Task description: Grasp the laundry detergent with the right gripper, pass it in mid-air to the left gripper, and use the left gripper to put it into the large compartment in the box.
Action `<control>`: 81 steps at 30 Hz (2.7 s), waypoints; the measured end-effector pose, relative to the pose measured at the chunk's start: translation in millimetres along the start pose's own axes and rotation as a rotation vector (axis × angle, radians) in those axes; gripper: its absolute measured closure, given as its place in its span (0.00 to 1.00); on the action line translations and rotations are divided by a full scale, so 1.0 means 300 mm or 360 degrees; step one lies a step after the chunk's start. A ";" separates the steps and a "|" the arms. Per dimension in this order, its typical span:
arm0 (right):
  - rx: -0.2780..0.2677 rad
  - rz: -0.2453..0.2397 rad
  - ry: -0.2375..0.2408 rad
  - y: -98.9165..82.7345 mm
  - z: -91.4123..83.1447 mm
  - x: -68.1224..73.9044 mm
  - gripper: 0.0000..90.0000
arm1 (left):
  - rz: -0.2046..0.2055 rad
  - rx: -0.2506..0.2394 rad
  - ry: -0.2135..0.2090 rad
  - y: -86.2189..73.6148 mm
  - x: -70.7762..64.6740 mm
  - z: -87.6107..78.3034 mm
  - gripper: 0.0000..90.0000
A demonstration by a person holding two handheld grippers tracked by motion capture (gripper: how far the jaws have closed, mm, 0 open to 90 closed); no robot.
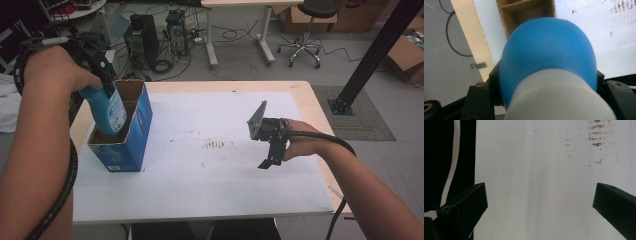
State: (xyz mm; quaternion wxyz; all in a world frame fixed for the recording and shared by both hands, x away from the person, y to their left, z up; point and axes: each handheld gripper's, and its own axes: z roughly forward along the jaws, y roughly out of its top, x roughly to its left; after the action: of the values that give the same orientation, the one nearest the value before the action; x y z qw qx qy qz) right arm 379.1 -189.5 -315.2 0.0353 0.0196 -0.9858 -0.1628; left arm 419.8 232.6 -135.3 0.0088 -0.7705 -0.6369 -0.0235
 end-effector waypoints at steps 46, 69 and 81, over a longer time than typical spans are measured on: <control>0.0007 0.0043 0.0016 -0.025 0.019 0.013 0.00 | -0.0025 0.0122 -0.0016 0.029 0.040 0.468 0.43; 0.0007 0.0046 0.0013 -0.023 0.007 0.007 0.00 | -0.0061 0.0068 -0.0065 0.024 0.051 0.522 0.43; 0.0027 0.0041 0.0010 -0.017 -0.001 0.014 0.00 | -0.0062 0.0051 -0.0070 0.015 0.053 0.523 0.43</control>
State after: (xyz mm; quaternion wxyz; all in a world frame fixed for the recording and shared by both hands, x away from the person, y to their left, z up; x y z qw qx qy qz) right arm 375.1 -194.7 -316.4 0.0403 0.0076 -0.9872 -0.1539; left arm 431.2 254.1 -291.1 0.0066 -0.7581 -0.6521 0.0034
